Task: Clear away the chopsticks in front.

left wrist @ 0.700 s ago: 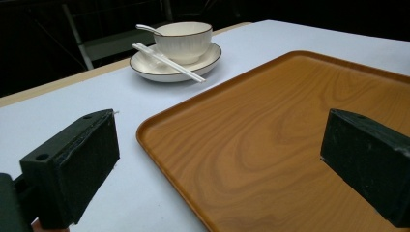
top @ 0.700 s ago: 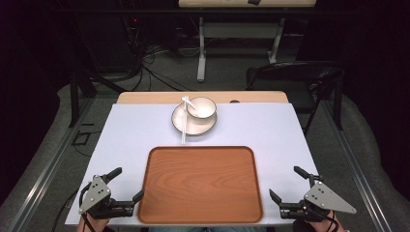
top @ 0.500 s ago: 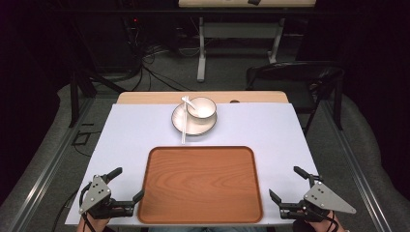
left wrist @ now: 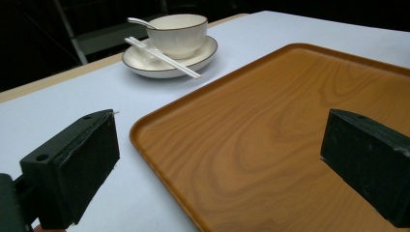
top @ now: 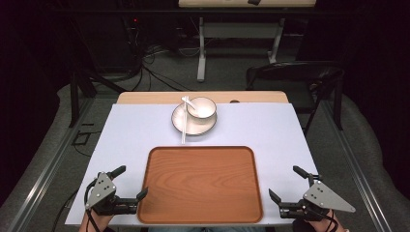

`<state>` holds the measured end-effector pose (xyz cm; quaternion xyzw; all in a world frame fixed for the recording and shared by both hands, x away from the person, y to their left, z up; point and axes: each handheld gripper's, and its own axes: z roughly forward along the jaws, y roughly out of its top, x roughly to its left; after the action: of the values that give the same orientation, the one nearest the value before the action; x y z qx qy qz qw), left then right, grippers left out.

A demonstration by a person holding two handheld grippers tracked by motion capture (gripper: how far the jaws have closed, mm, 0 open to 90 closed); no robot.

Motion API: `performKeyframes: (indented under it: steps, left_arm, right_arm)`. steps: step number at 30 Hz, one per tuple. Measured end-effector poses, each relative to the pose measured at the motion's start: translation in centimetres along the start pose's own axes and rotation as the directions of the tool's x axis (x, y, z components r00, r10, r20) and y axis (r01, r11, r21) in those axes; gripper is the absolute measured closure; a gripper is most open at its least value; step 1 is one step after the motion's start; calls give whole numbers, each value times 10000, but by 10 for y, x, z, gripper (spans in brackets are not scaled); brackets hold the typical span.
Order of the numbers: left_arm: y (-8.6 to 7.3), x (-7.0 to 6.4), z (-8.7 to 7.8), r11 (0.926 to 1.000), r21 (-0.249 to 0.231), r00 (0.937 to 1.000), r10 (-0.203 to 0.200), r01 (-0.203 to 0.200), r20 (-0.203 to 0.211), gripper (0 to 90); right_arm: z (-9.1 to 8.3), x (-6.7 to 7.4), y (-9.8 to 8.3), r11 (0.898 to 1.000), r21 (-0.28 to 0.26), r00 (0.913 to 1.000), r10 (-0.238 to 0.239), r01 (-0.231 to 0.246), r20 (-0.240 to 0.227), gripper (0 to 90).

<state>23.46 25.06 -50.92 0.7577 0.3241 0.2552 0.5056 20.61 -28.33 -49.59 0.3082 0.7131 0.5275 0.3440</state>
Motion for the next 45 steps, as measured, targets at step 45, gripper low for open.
performKeyframes:
  steps: [45]
  left_arm:
    - [80,55,110,9775,1873,9952,-977,976,-89,2]
  right_arm:
    - [0,1,1,10000,29,10000,-66,66,-18,0]
